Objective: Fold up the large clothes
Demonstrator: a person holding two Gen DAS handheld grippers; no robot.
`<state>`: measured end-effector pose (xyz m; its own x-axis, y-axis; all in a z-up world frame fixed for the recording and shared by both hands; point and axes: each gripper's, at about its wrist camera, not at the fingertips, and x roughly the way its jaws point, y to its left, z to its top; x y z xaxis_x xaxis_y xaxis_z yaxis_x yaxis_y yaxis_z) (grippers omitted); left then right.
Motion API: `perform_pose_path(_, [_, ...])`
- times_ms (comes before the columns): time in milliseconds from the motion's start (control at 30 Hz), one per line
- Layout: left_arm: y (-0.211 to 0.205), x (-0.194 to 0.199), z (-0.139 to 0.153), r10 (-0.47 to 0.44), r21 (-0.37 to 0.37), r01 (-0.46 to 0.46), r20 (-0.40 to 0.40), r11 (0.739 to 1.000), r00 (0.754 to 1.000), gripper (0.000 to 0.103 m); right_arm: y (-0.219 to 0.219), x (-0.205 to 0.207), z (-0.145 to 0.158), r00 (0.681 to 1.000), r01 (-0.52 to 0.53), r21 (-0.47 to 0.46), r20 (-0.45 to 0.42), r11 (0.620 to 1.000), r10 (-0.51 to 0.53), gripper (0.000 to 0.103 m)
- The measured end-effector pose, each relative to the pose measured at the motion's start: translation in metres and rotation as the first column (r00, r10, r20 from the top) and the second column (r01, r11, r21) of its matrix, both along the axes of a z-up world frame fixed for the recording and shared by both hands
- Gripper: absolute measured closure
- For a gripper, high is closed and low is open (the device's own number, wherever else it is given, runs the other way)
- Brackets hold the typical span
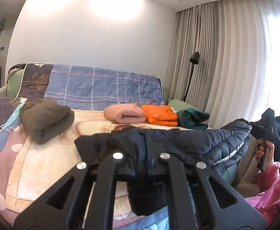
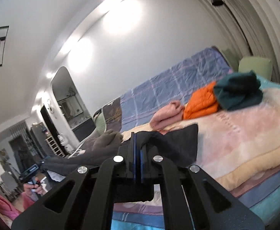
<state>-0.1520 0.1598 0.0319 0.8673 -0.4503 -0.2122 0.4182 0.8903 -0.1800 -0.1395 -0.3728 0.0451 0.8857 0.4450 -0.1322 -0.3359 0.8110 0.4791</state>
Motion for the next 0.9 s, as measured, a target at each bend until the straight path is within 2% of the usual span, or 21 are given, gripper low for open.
perform_pose_path(233, [0.003, 0.071, -0.012, 0.086, -0.006, -0.087, -0.091, 0.996, 0.992, 0.094, 0.012, 0.063, -0.012, 0.996, 0.077, -0.026, -0.046, 0.997, -0.078, 0.1])
perform_pose_path(367, [0.009, 0.115, -0.022, 0.104, -0.028, -0.109, -0.145, 0.994, 0.984, 0.094, 0.02, 0.107, -0.016, 0.992, 0.101, -0.08, -0.067, 0.992, -0.106, 0.1])
perform_pose_path(600, [0.009, 0.183, -0.035, 0.127, 0.007, -0.128, -0.205, 0.992, 0.971, 0.093, 0.032, 0.179, -0.032, 0.983, 0.135, -0.171, -0.1, 0.976, -0.154, 0.1])
perform_pose_path(733, [0.009, 0.225, -0.048, 0.129, 0.025, -0.127, -0.232, 0.992, 0.964, 0.091, 0.035, 0.224, -0.053, 0.971, 0.154, -0.213, -0.15, 0.965, -0.188, 0.1])
perform_pose_path(900, [0.006, 0.276, -0.082, 0.157, 0.075, -0.141, -0.291, 0.987, 0.944, 0.09, 0.04, 0.274, -0.097, 0.944, 0.16, -0.267, -0.24, 0.95, -0.227, 0.099])
